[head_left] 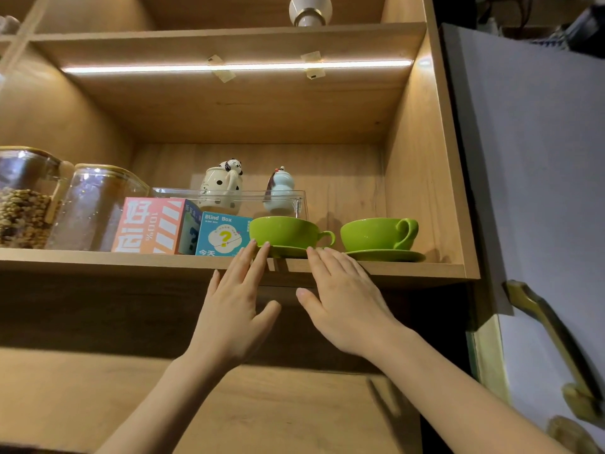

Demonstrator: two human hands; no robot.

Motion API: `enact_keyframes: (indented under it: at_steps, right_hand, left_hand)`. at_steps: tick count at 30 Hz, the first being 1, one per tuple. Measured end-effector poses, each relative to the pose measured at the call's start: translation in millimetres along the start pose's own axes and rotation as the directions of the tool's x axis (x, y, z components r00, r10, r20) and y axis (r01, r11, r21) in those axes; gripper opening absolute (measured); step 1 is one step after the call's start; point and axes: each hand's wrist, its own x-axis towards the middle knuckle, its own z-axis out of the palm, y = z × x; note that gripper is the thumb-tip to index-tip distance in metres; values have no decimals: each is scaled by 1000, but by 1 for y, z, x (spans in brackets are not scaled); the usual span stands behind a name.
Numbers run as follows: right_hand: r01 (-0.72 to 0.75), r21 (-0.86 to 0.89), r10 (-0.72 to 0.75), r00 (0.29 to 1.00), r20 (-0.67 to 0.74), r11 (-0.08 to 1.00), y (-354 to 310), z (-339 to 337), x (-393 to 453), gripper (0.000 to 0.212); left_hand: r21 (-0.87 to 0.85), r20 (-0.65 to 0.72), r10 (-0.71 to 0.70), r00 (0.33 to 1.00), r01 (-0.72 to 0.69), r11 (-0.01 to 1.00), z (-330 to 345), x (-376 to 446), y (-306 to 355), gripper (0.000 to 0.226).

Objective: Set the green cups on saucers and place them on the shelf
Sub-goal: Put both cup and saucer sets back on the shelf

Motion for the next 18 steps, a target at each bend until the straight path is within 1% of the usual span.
enact_keyframes:
  at_steps: [1, 2, 4, 6, 8, 11, 14, 16, 18]
  right_hand:
    - [12, -8, -13, 999, -33, 1000, 1, -4, -3, 60]
    - [22, -53, -27, 996, -88, 998, 2, -8, -7, 58]
    - [-19, -185, -13, 986, -168, 983, 4, -15, -14, 57]
    - [-101, -261, 64, 987, -145, 960, 6, -21, -18, 61]
    - [-141, -308, 115, 988, -101, 941, 12, -26, -20, 62]
    - [-123, -314, 107, 992, -66, 941, 25, -33, -25, 64]
    - [-70, -261, 54, 996, -67, 963, 37, -36, -30, 63]
    - [-55, -242, 38, 997, -74, 969, 46, -37, -34, 62]
    - [-50, -207, 32, 995, -90, 977, 55, -38, -37, 58]
  left_hand:
    - [4, -5, -8, 1000, 8, 1000, 0, 0, 2, 74]
    - [19, -20, -4, 1000, 4, 1000, -1, 0, 5, 73]
    - [60, -51, 72, 996, -69, 996, 0, 1, 16, 71]
    - [35, -34, 177, 984, -176, 984, 3, 4, 35, 68]
    - [-40, 9, 223, 975, -222, 974, 7, 12, 56, 65]
    - [-113, 80, 194, 978, -185, 976, 11, 33, 78, 62]
    - [-145, 220, 117, 969, -86, 986, 15, 53, 91, 59]
    - [-116, 288, 65, 956, -32, 993, 19, 60, 96, 53]
    - [-57, 311, 28, 950, -11, 998, 23, 64, 98, 47]
